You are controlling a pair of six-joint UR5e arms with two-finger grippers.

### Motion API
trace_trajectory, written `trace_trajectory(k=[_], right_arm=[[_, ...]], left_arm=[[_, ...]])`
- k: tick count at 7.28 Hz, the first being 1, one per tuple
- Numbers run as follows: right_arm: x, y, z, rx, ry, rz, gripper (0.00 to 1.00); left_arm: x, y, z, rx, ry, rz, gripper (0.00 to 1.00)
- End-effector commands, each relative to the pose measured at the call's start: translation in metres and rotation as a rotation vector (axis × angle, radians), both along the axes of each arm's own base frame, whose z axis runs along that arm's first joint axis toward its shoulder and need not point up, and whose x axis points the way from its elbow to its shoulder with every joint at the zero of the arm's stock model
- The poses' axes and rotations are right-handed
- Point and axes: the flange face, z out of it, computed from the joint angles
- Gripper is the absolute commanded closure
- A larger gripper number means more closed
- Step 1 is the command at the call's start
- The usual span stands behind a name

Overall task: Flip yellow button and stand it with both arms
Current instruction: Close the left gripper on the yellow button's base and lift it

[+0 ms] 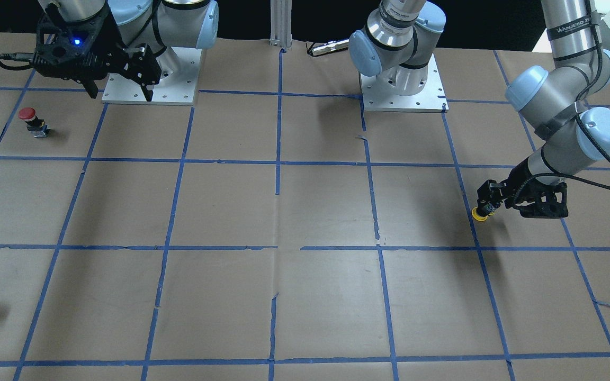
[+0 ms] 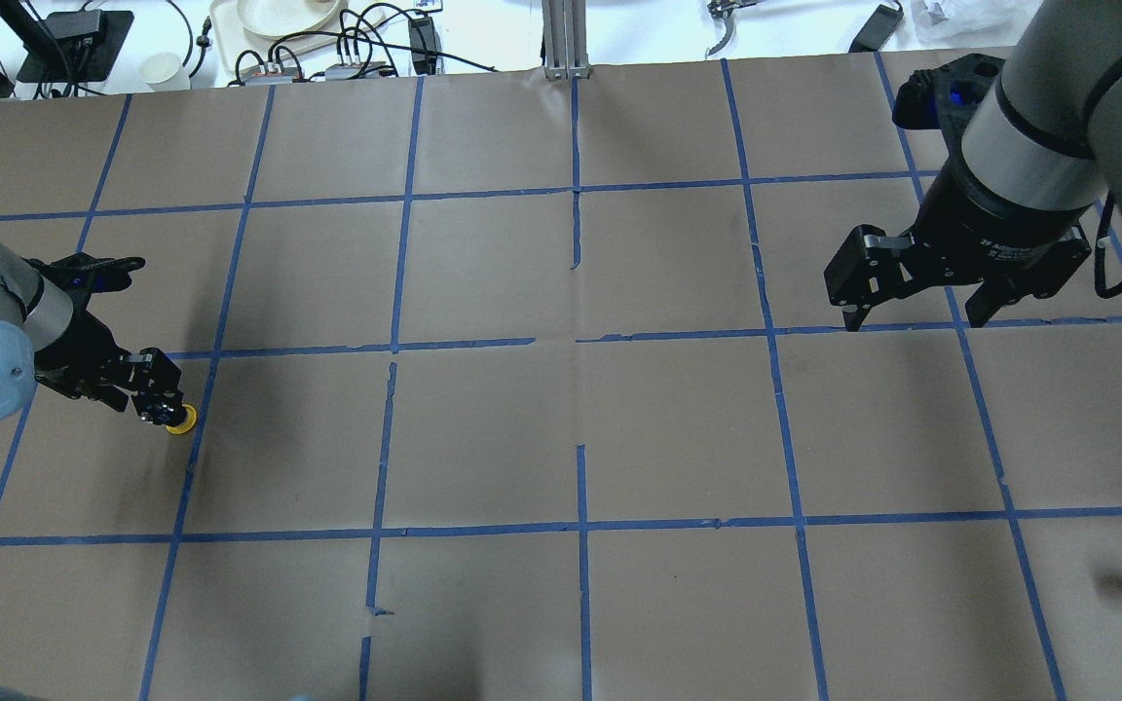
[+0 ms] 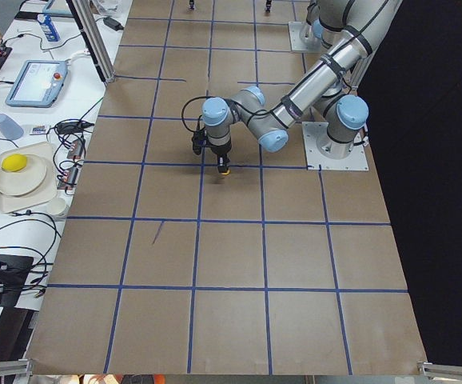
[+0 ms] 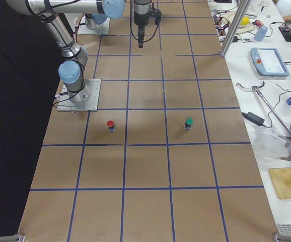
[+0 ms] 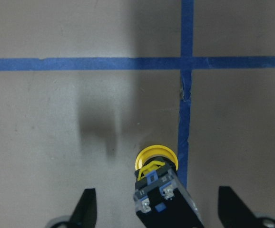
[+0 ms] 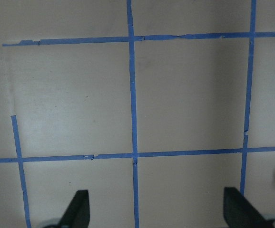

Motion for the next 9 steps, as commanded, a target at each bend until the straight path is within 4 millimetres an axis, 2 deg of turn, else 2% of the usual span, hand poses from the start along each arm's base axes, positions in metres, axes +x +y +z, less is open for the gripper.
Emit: trace_trajectory(k=[1, 2, 3, 5, 6, 7, 8, 9], right_arm=[[-0.003, -0.001, 0.000, -0.001, 0.003, -0.008, 0.00], [-0.005, -0.002, -0.001, 0.000, 0.003, -0.011, 0.00], [-0.008, -0.002, -0.002, 0.008, 0.001, -0.017, 0.00], [-0.017, -0.002, -0.004, 0.020, 0.000, -0.040, 0.00], [-0.017, -0.002, -0.006, 0.023, -0.003, -0.040, 0.00], [-0.018, -0.003, -0.005, 0.019, -0.004, -0.069, 0.00], [-0.011, -0.005, -0.001, 0.008, -0.061, -0.200, 0.00], [0.005, -0.011, -0.001, 0.034, -0.239, -0.391, 0.00]], left_arm=[[-0.001, 0.002, -0.001, 0.004, 0.002, 0.001, 0.56], [-0.002, 0.002, 0.000, 0.009, 0.005, 0.001, 0.75], [-0.003, 0.004, 0.003, 0.017, 0.008, 0.002, 0.84], [-0.007, 0.005, 0.035, 0.005, 0.010, -0.006, 0.84], [-0.021, 0.006, 0.054, 0.017, 0.048, -0.024, 0.84], [-0.041, 0.006, 0.062, 0.028, 0.172, -0.024, 0.84], [-0.076, 0.005, 0.064, 0.027, 0.336, -0.025, 0.84], [-0.109, -0.002, 0.063, -0.002, 0.447, -0.037, 0.84]])
